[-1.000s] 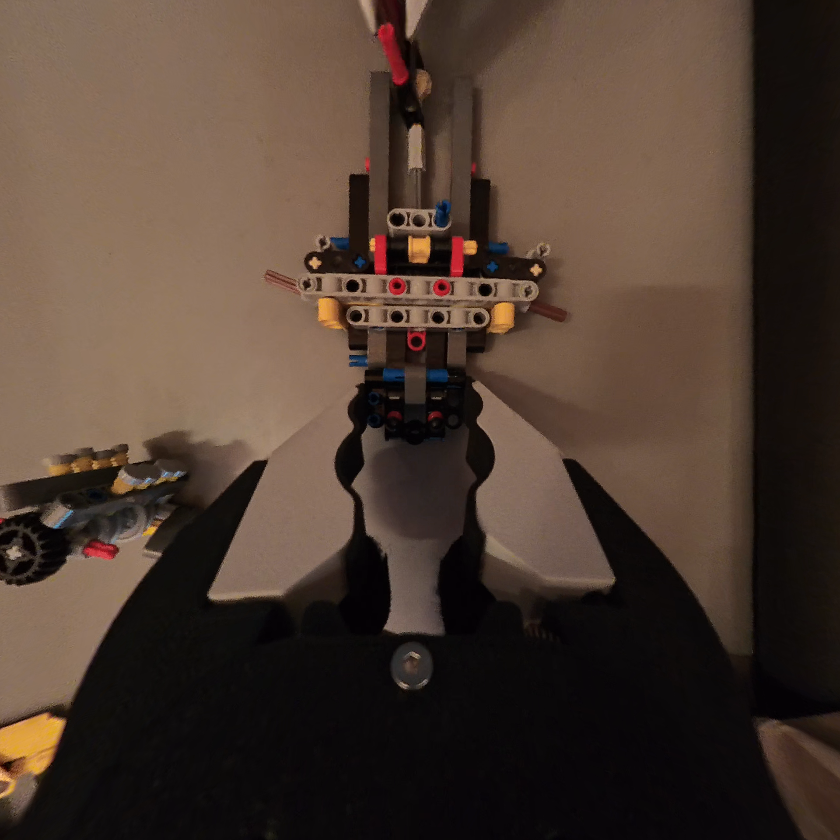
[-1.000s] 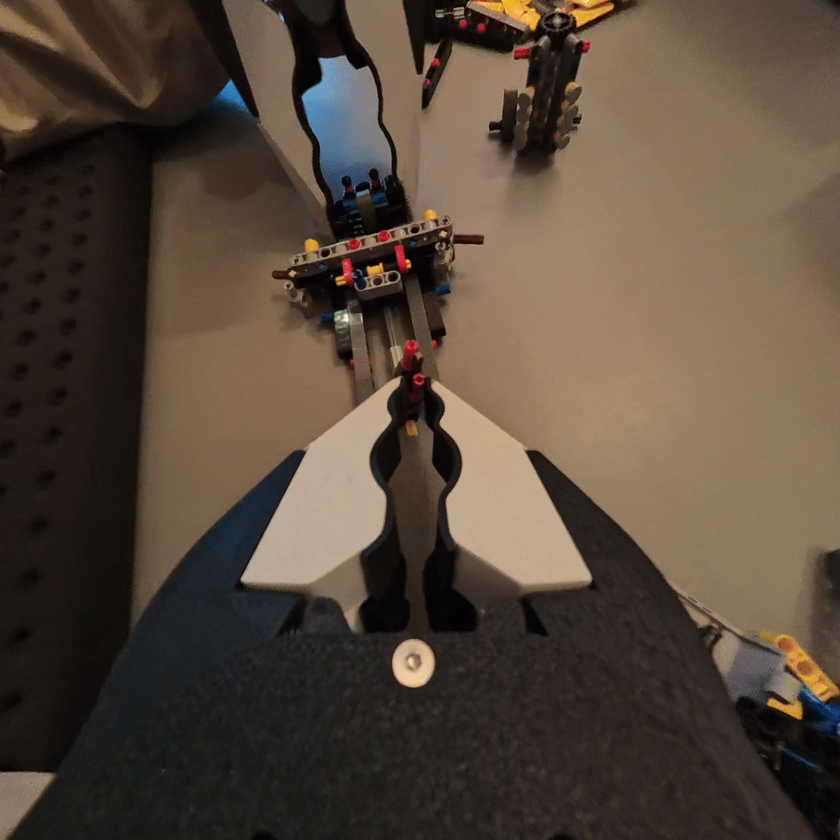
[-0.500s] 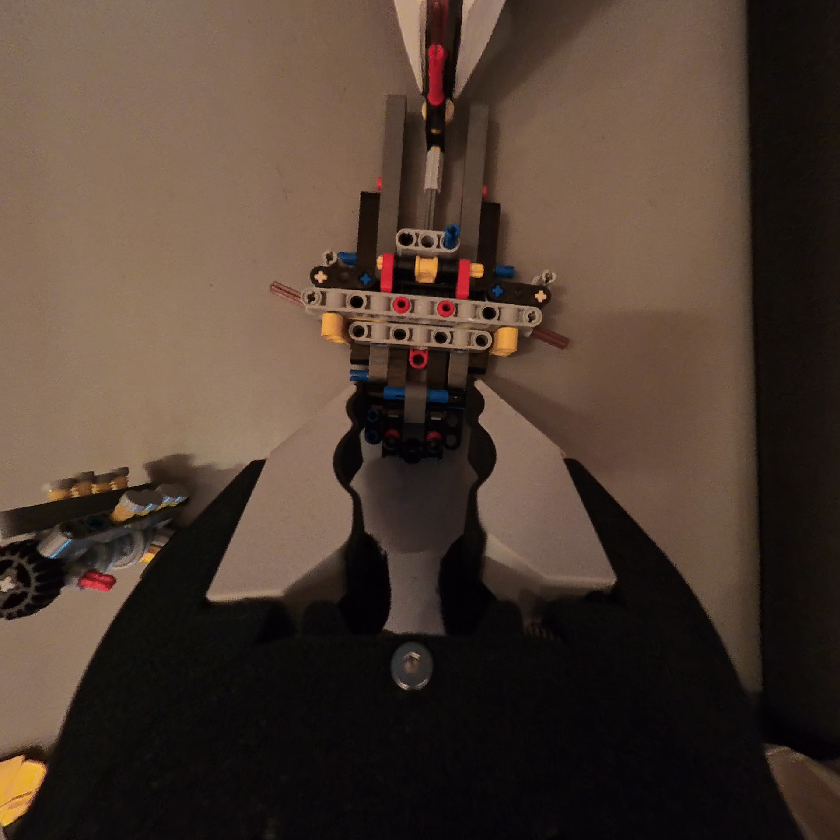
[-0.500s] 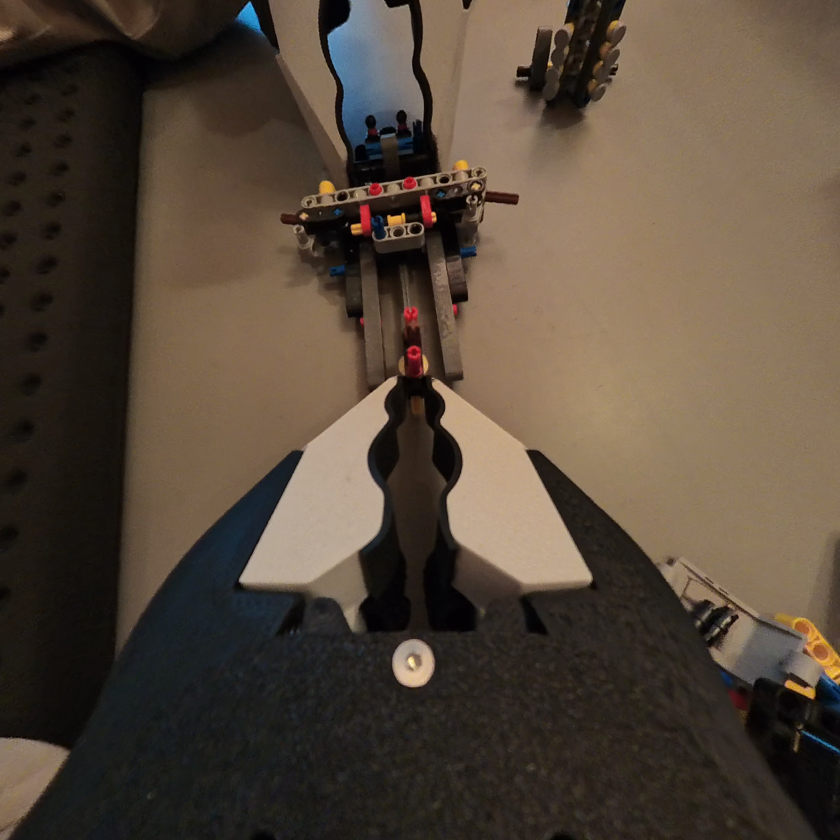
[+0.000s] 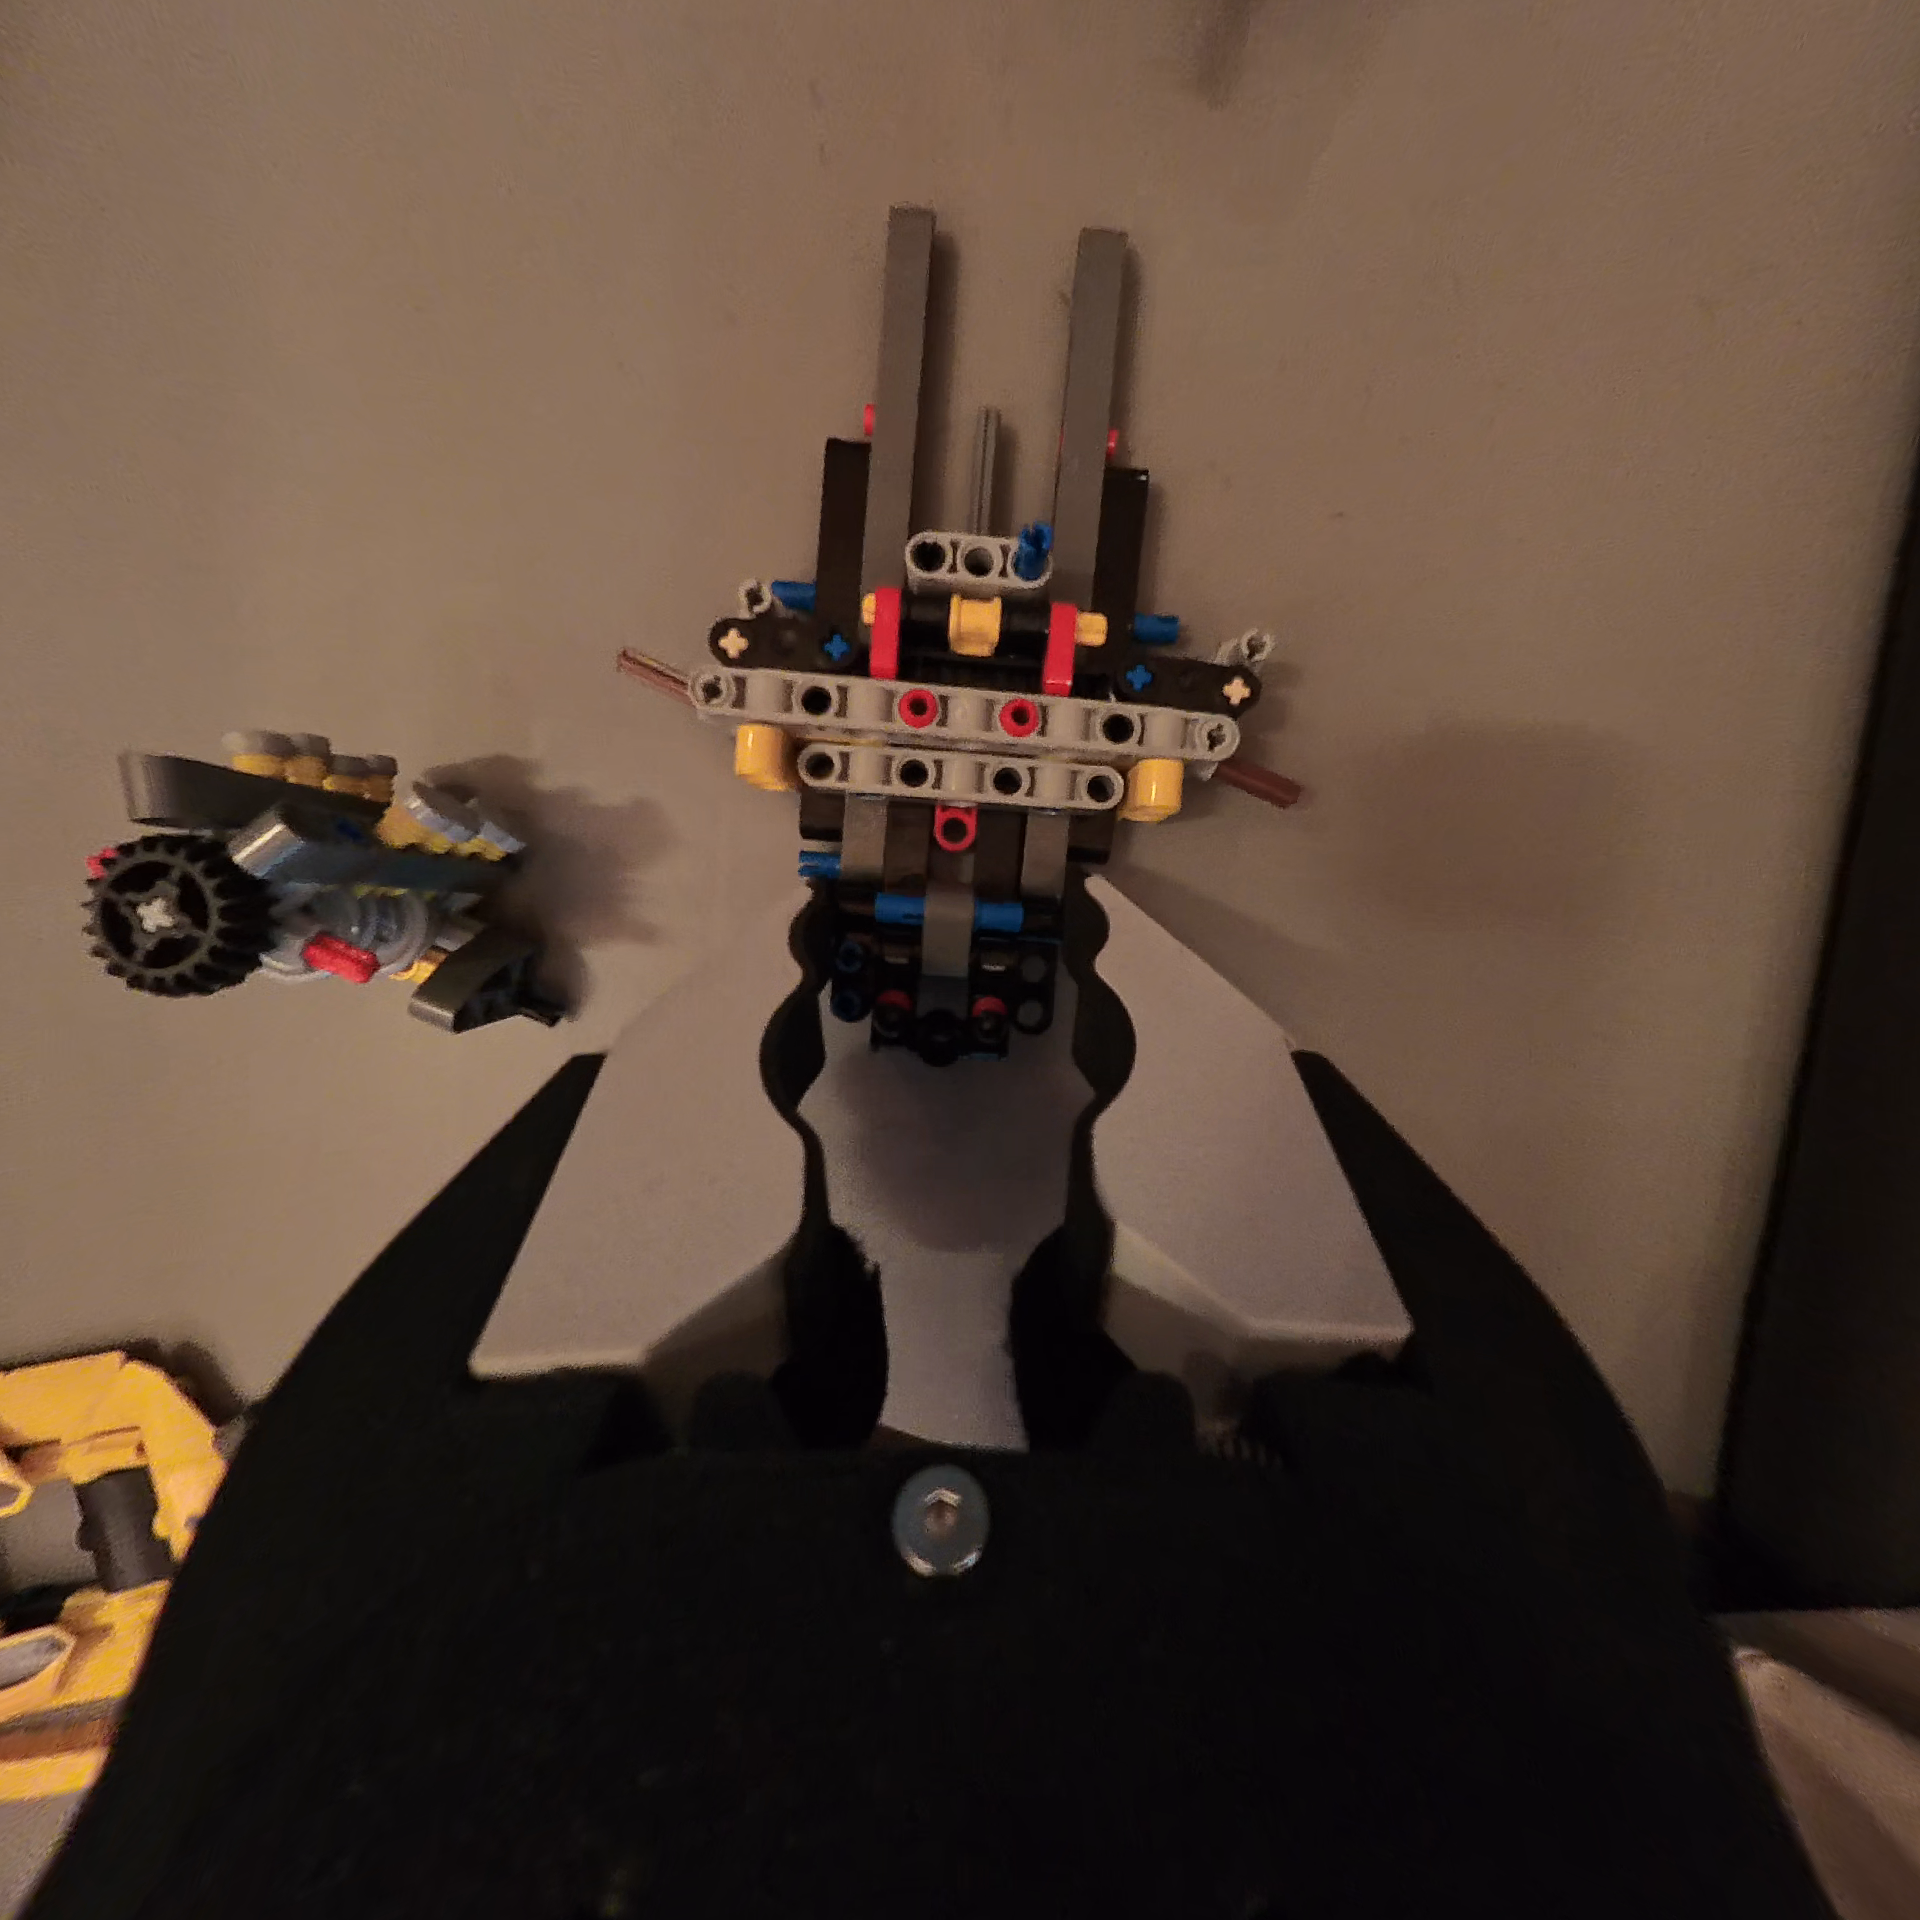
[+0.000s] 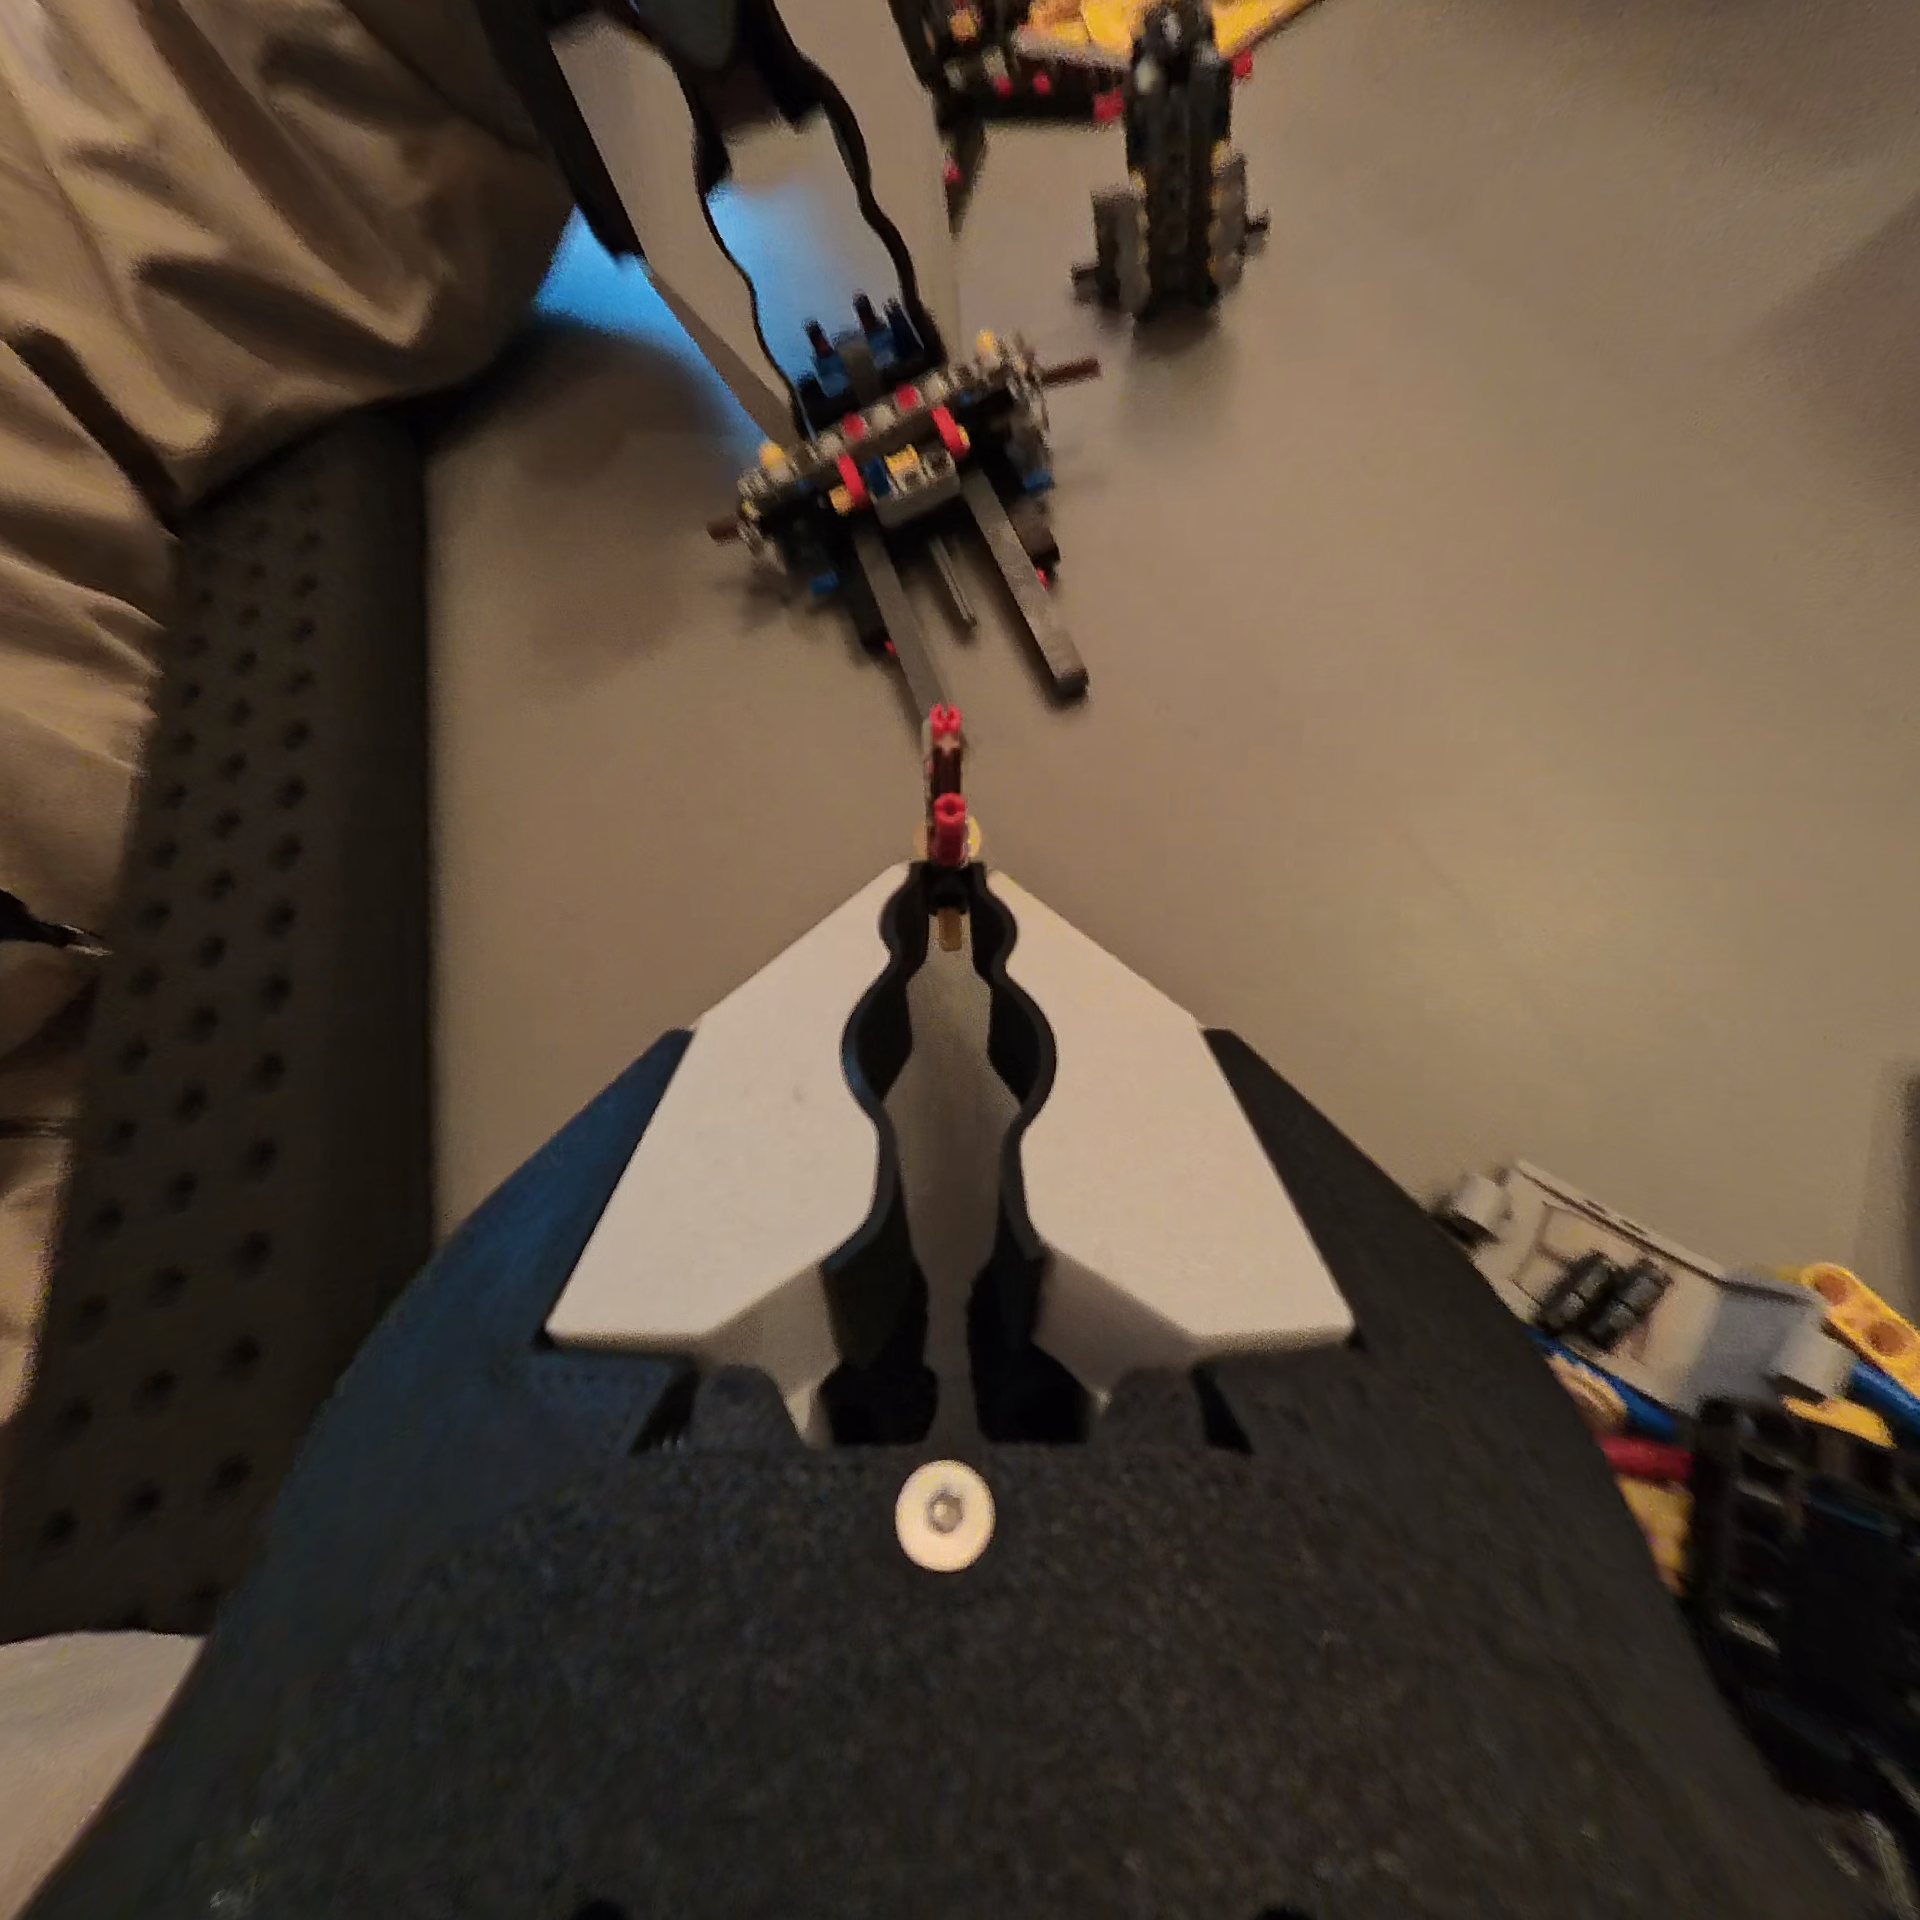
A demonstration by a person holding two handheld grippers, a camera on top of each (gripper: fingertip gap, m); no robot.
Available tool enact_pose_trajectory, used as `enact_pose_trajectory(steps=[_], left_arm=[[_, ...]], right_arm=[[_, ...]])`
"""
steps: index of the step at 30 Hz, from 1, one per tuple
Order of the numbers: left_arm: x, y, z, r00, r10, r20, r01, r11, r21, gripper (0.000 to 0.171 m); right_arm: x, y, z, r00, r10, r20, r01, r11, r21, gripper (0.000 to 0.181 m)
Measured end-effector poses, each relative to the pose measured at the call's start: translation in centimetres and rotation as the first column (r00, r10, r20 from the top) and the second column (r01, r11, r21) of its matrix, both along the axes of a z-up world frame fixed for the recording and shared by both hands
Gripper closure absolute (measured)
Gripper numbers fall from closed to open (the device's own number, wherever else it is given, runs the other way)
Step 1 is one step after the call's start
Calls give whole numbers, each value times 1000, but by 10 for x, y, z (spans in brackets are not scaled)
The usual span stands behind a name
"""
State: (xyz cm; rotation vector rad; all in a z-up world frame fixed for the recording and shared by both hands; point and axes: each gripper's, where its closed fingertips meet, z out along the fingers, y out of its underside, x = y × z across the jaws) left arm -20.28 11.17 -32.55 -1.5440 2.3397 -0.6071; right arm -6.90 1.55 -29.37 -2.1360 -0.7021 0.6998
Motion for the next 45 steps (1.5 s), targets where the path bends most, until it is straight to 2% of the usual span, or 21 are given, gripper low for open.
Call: enact_pose_trajectory(steps=[1,2,4,7,9,13,17,20,22,25,29,31,33,34,35,37,38,40,43,45], left_arm=[[-2,0,4,1000,6,5,-6,1000,-1,114],[-3,2,12,1000,20,24,-20,1000,-4,109],[1,3,37,992,41,117,-36,999,-41,110],[26,-16,87,932,43,361,14,988,-154,115],[38,-43,99,908,0,420,107,967,-231,130],[50,-67,81,921,-59,384,157,961,-230,139],[59,-77,72,926,-57,372,160,955,-251,139],[63,-89,73,924,-70,376,190,937,-293,153],[64,-89,66,929,-86,361,184,952,-246,164],[64,-90,66,926,-104,364,194,956,-220,165],[60,-98,79,913,-118,390,233,936,-264,165],[54,-92,75,919,-147,367,237,948,-215,165],[50,-68,79,917,-87,390,177,964,-201,165],[50,-64,90,905,-43,423,173,946,-275,165],[52,-65,95,902,-20,431,180,926,-333,165],[69,-66,88,899,12,438,131,947,-294,165],[83,-68,81,898,39,438,87,961,-264,165],[113,-73,67,909,115,400,-28,976,-217,165],[158,-75,55,905,257,339,-192,958,-212,165],[186,-82,47,911,305,276,-237,938,-254,165]], right_arm=[[-7,0,7,998,11,-56,-11,1000,4,175],[-13,2,15,995,24,-101,-23,1000,18,175],[-26,4,26,984,51,-169,-44,998,45,175],[-38,10,35,975,76,-207,-61,995,80,175],[-45,12,38,976,98,-192,-75,990,122,175],[-49,11,38,981,109,-158,-85,985,153,175],[-54,6,38,981,130,-143,-108,982,158,175],[-57,5,37,982,141,-129,-120,980,156,175],[-57,4,36,983,141,-120,-123,981,152,175],[-56,3,34,983,146,-110,-129,981,142,175],[-57,-8,45,969,196,-151,-177,975,136,175],[-53,-12,39,973,199,-117,-190,978,87,175],[-25,-14,18,989,134,-58,-134,991,2,175],[-16,-16,19,988,106,-117,-109,994,-27,175],[-7,-13,22,987,64,-149,-69,997,-23,175],[19,4,33,990,-64,-123,71,996,53,175],[36,17,43,979,-157,-126,172,979,112,175],[74,34,73,918,-338,-208,382,894,233,175],[110,30,108,824,-444,-351,552,768,324,175],[119,26,112,798,-460,-389,586,741,327,175]])
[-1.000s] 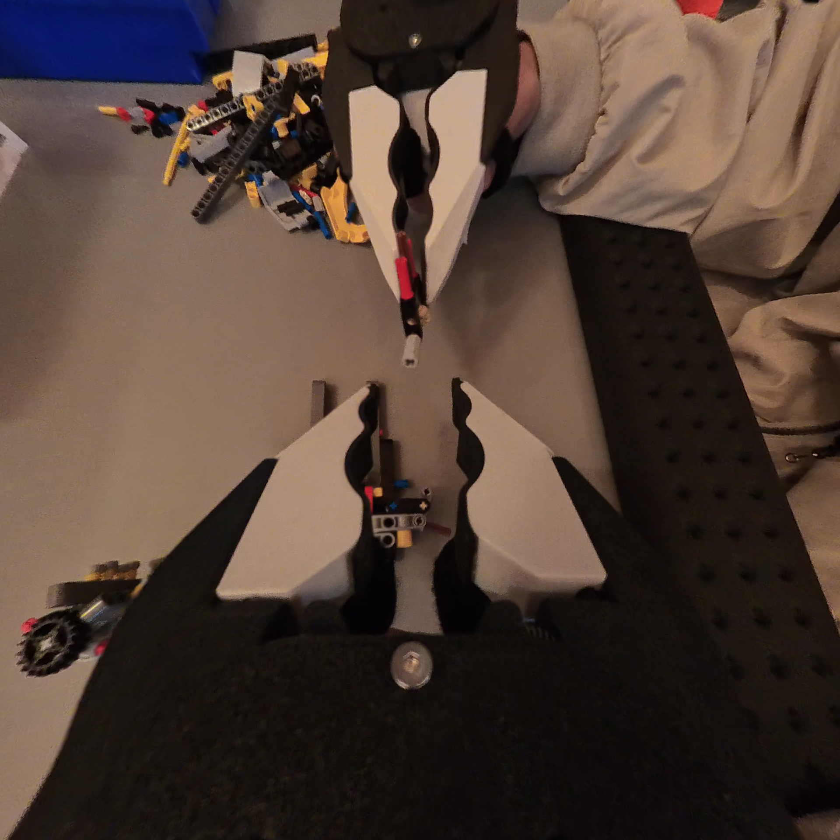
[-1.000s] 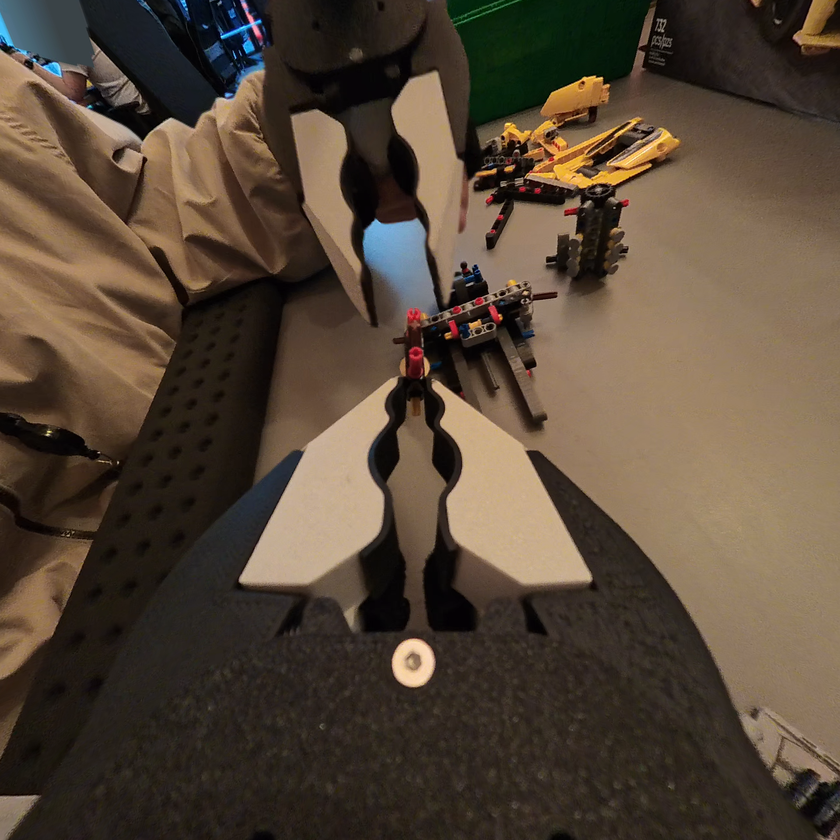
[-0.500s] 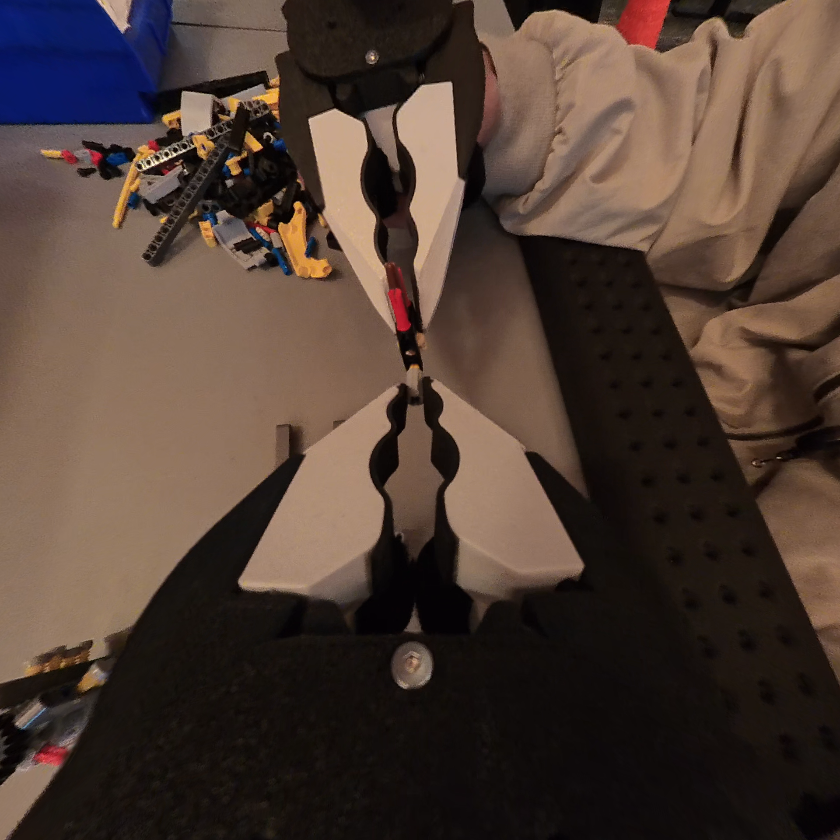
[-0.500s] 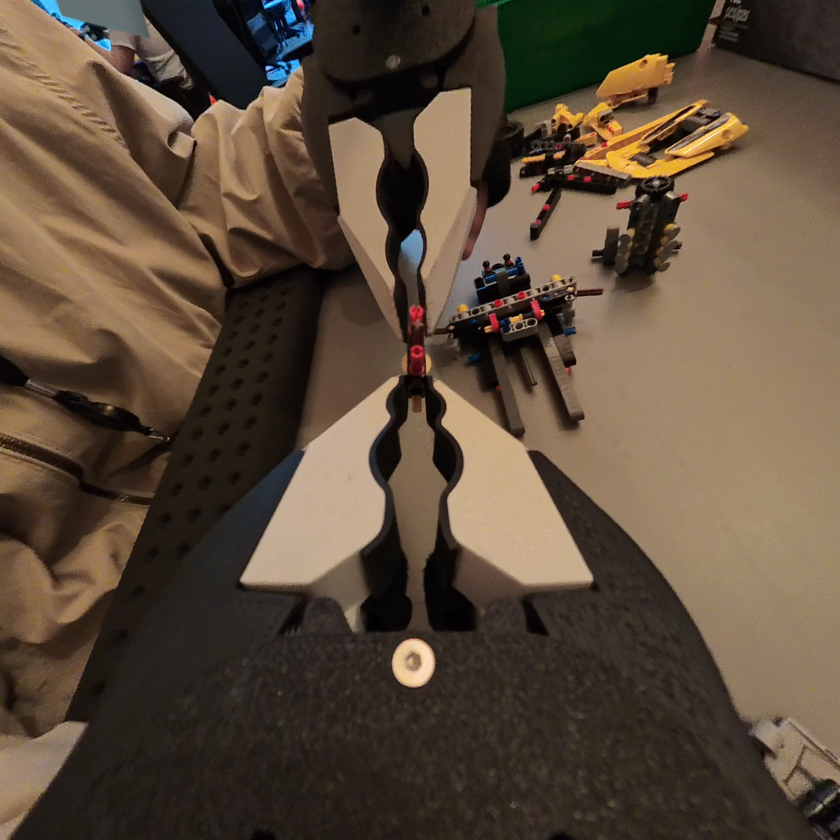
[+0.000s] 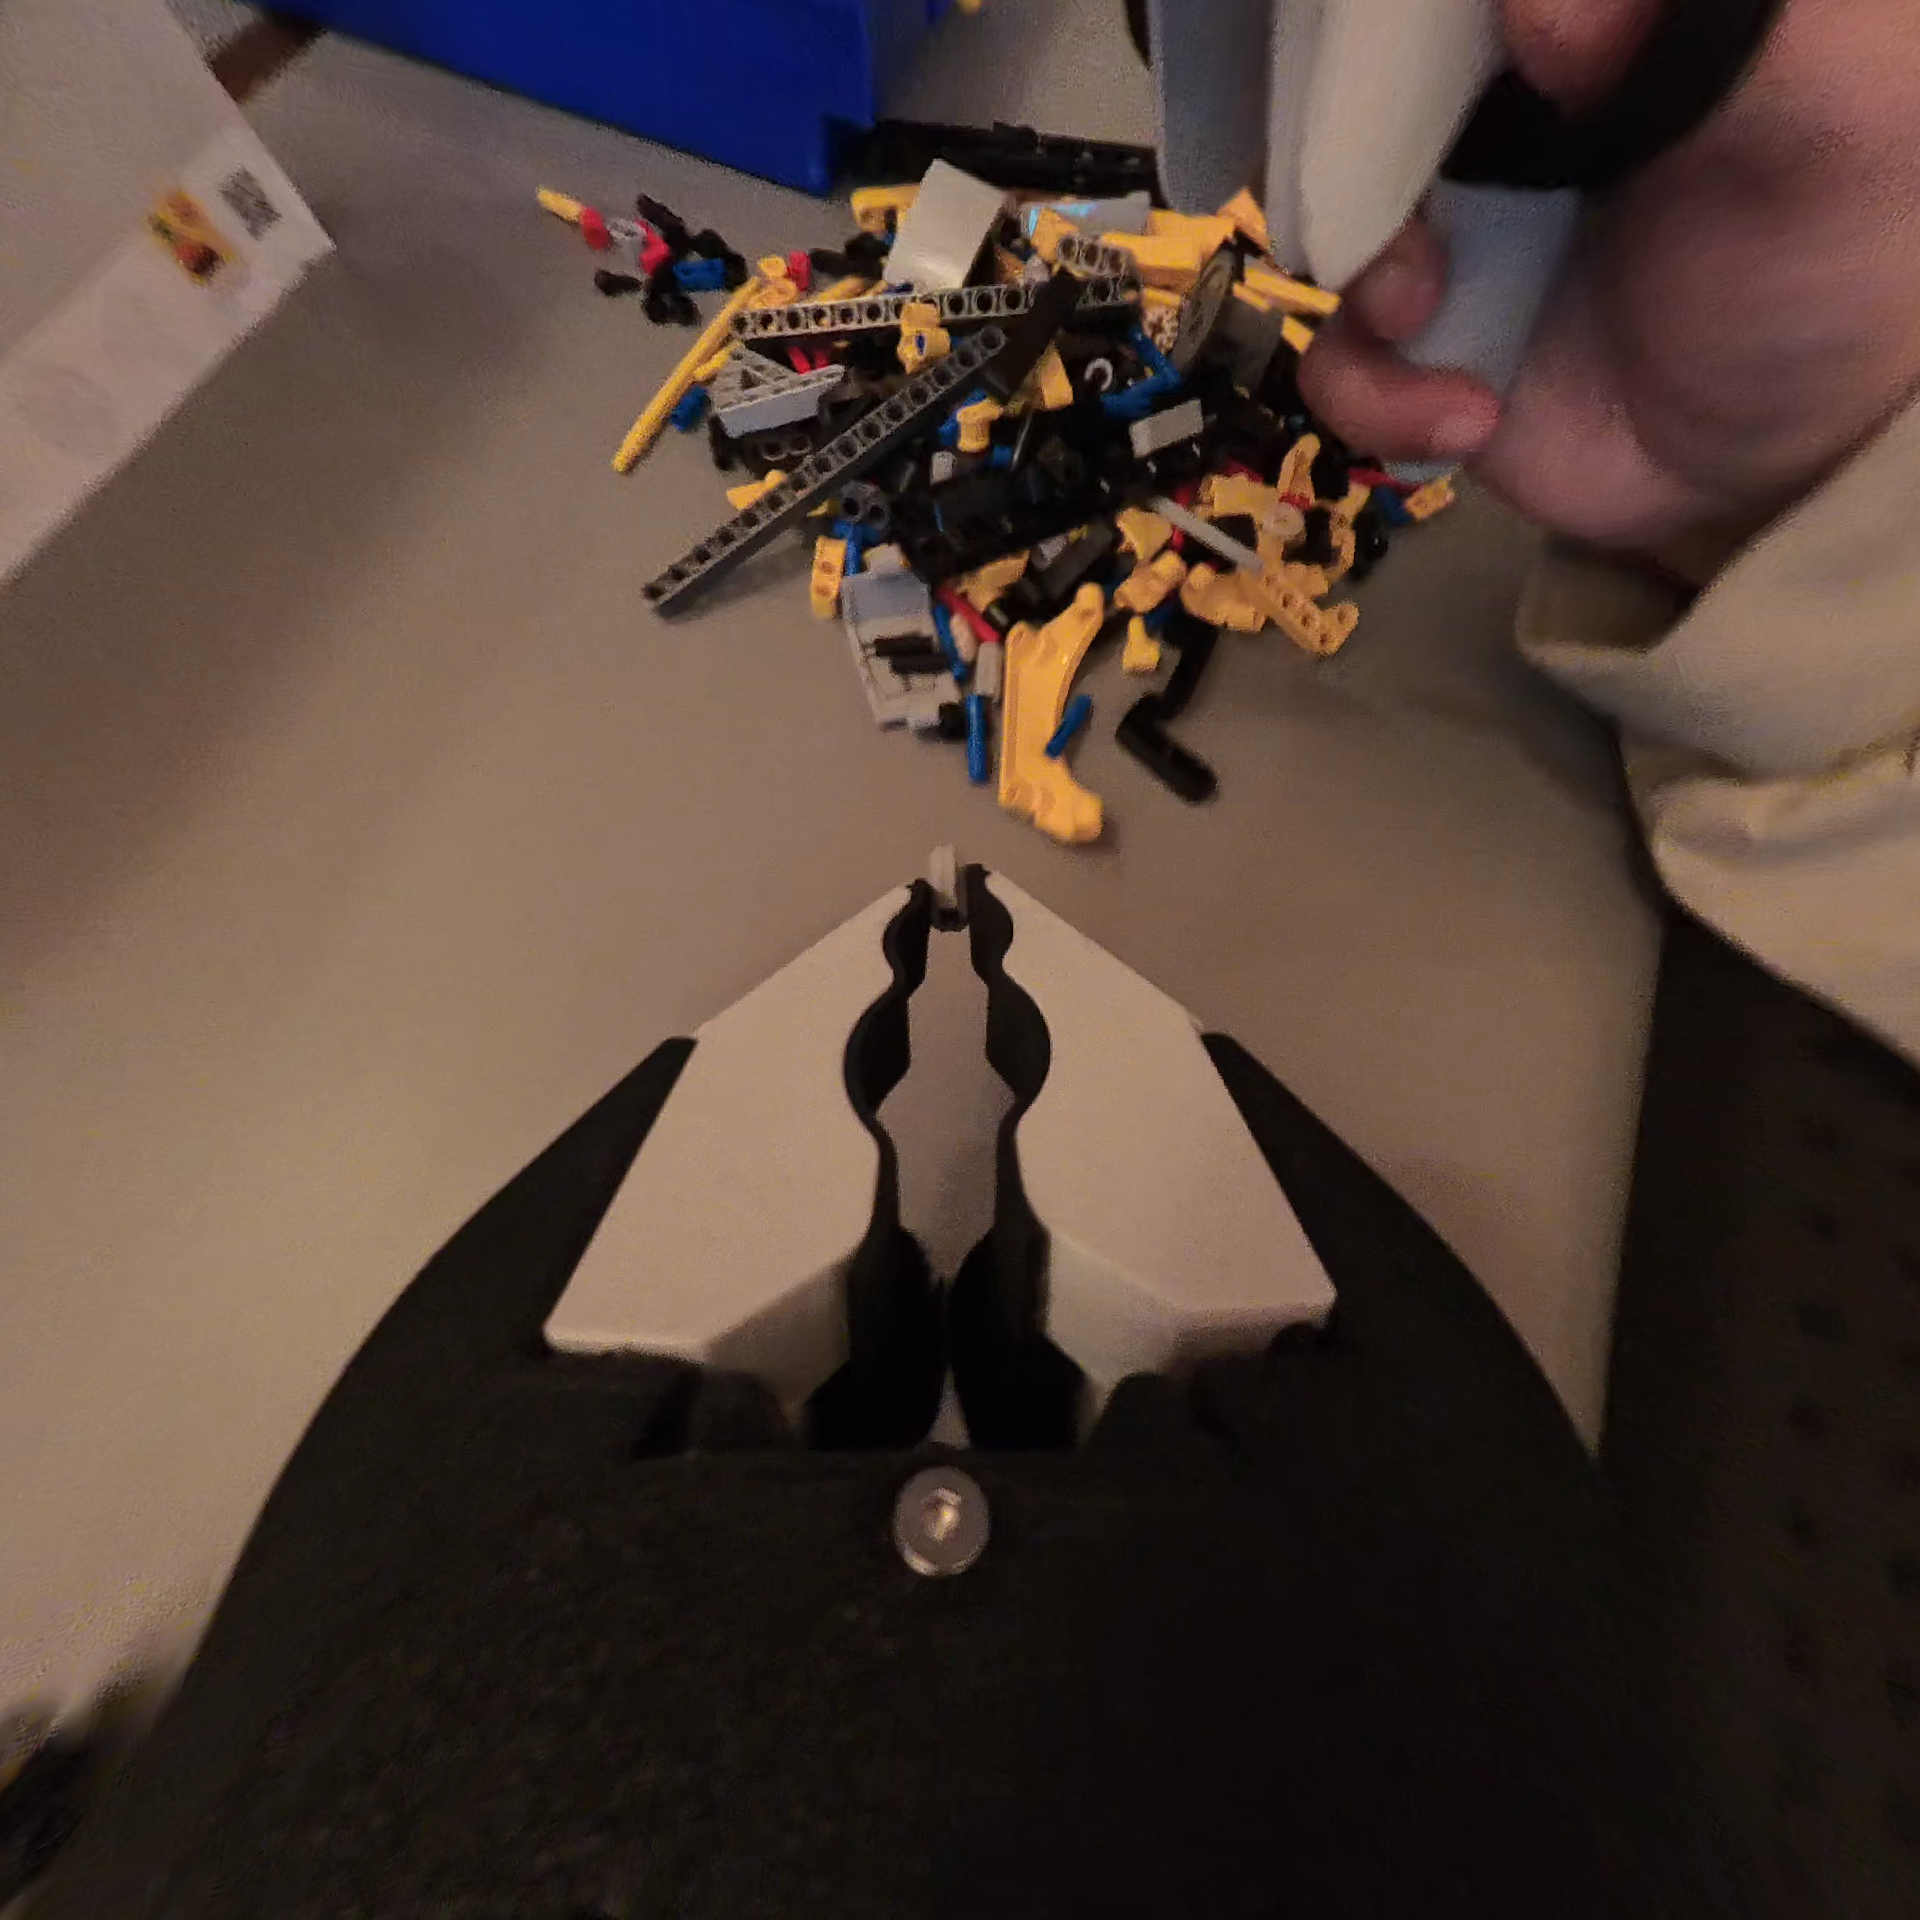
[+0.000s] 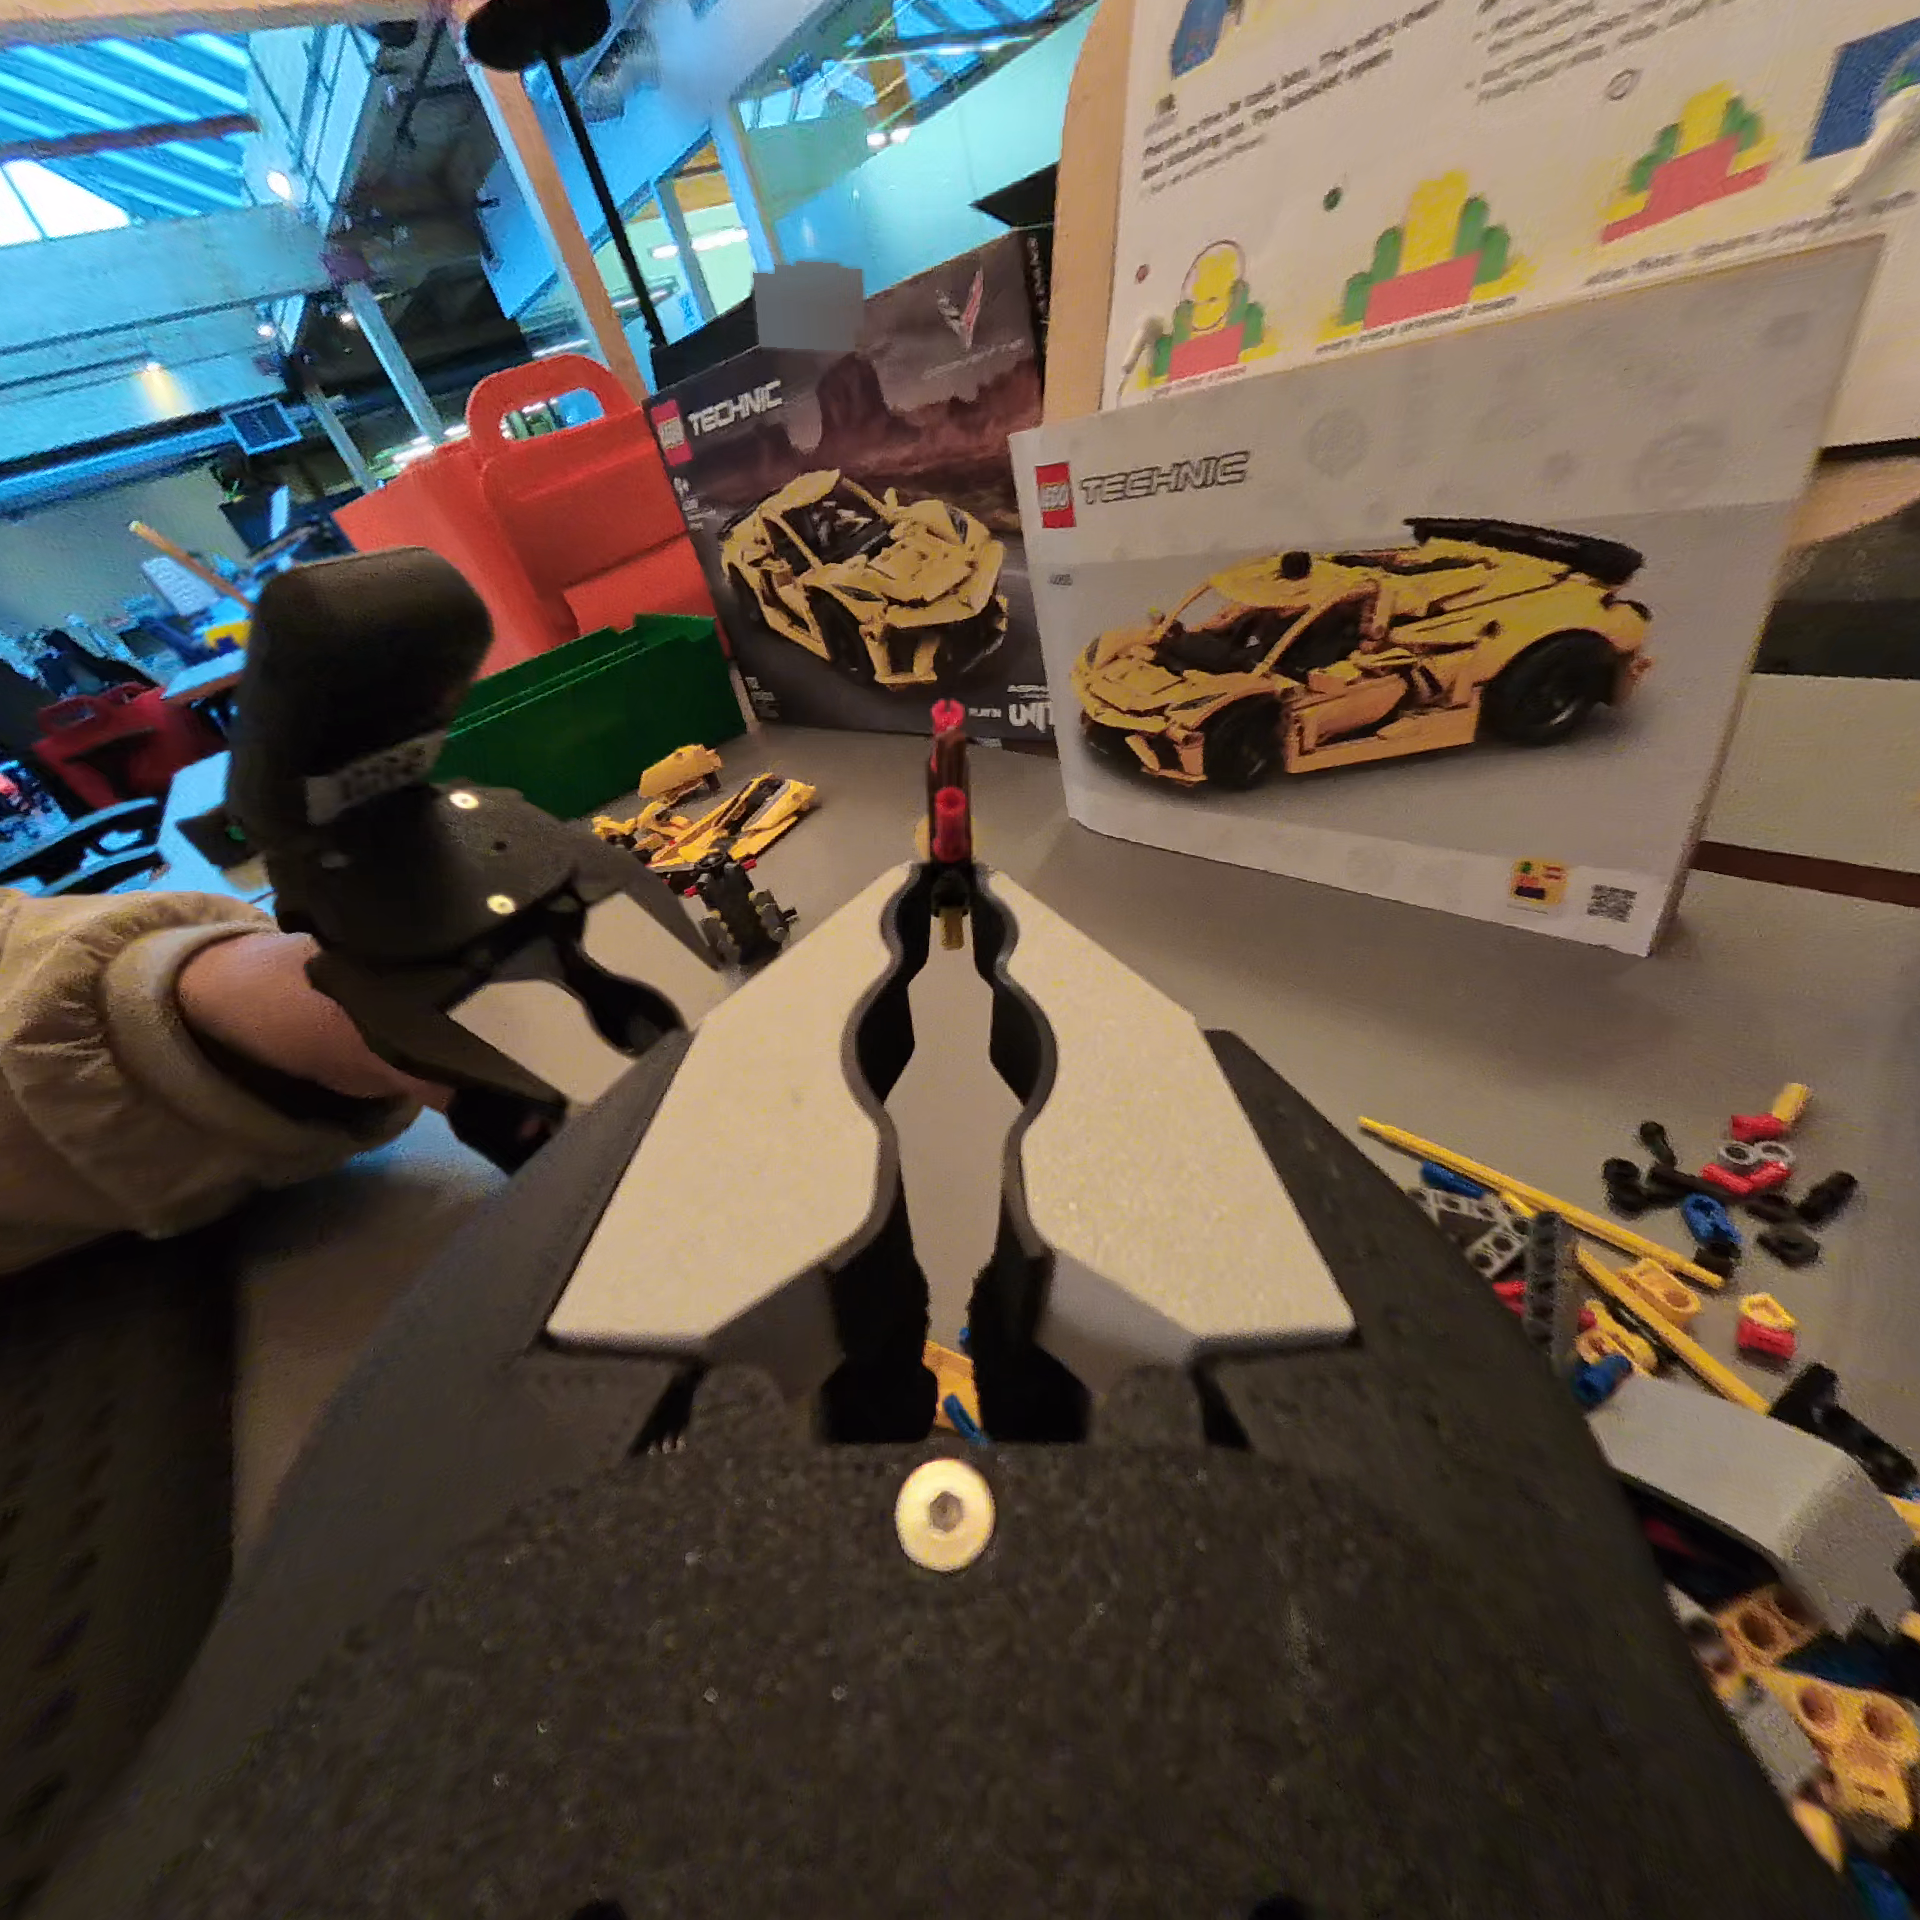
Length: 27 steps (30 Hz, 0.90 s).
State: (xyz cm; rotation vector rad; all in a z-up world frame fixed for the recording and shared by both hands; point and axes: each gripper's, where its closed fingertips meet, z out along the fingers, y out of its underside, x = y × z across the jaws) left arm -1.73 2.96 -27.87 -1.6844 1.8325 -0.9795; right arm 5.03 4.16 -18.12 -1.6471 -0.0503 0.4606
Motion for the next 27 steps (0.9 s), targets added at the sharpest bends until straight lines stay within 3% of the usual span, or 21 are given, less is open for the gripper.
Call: enact_pose_trajectory(steps=[5,8,9,12,15,17,19,22,24,27], left_arm=[[50,-6,-29,999,-14,-45,15,1000,5,165],[54,-14,-35,997,-34,-68,29,997,-73,137],[52,-11,-31,998,-30,-55,26,997,-73,136],[31,12,6,999,5,43,0,994,-111,135],[-5,35,58,978,15,206,24,982,-188,135],[-30,41,89,940,-8,341,96,965,-243,135],[-53,45,111,882,-13,470,176,937,-303,134],[-77,67,123,807,80,585,197,898,-395,134],[-89,78,122,811,115,573,205,862,-464,134],[-94,93,116,818,151,556,186,844,-503,136]], right_arm=[[9,3,-13,999,-46,0,45,997,-60,175],[5,5,-21,1000,-30,-3,29,995,-98,175],[5,5,-22,1000,-26,9,27,994,-109,175],[-3,3,-10,999,33,-2,-33,992,-118,175],[-29,0,7,981,196,10,-184,939,-292,175],[-49,10,12,952,295,80,-237,878,-416,175],[-76,30,13,914,396,90,-316,833,-454,175],[-109,65,4,877,473,-81,-468,804,-367,175],[-128,75,13,821,517,-242,-560,812,-167,175],[-132,83,16,789,504,-352,-516,854,66,176]])
